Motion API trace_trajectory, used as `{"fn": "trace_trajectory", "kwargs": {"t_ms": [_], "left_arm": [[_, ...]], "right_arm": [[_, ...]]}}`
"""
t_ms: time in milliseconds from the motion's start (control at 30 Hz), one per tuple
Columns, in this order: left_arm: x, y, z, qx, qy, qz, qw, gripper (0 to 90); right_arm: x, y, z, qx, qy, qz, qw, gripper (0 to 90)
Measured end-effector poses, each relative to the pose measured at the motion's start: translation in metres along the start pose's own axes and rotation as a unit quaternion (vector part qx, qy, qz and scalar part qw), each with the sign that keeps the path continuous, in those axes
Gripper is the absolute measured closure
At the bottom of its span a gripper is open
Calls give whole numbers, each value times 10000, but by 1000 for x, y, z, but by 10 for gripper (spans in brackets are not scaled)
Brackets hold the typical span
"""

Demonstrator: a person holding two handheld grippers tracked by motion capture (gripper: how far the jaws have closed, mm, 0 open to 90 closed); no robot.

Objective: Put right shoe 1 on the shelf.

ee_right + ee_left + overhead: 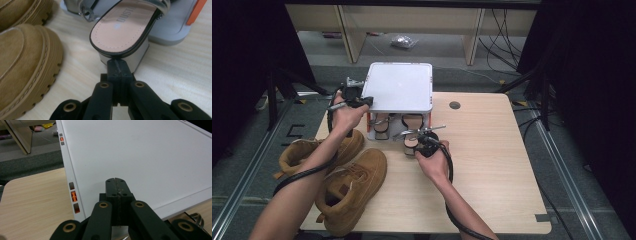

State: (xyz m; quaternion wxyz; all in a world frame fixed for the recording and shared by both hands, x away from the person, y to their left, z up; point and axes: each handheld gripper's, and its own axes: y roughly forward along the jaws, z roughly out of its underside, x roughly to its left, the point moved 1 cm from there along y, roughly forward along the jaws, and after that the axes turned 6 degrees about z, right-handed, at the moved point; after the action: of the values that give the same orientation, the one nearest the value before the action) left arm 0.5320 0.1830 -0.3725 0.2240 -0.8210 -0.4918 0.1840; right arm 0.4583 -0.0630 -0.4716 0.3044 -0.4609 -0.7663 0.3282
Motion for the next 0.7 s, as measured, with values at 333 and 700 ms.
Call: {"fn": "trace_trajectory", "kwargs": {"t_ms": [333,700], "left_arm": [[0,0,0,-6,4,15,10000,896],[0,0,0,-4,-1,15,10000,896]], "right_arm": [[-3,6,-14,-92,61,89,9999,900],[-2,12,-26,-203,105,136,9996,900]]}}
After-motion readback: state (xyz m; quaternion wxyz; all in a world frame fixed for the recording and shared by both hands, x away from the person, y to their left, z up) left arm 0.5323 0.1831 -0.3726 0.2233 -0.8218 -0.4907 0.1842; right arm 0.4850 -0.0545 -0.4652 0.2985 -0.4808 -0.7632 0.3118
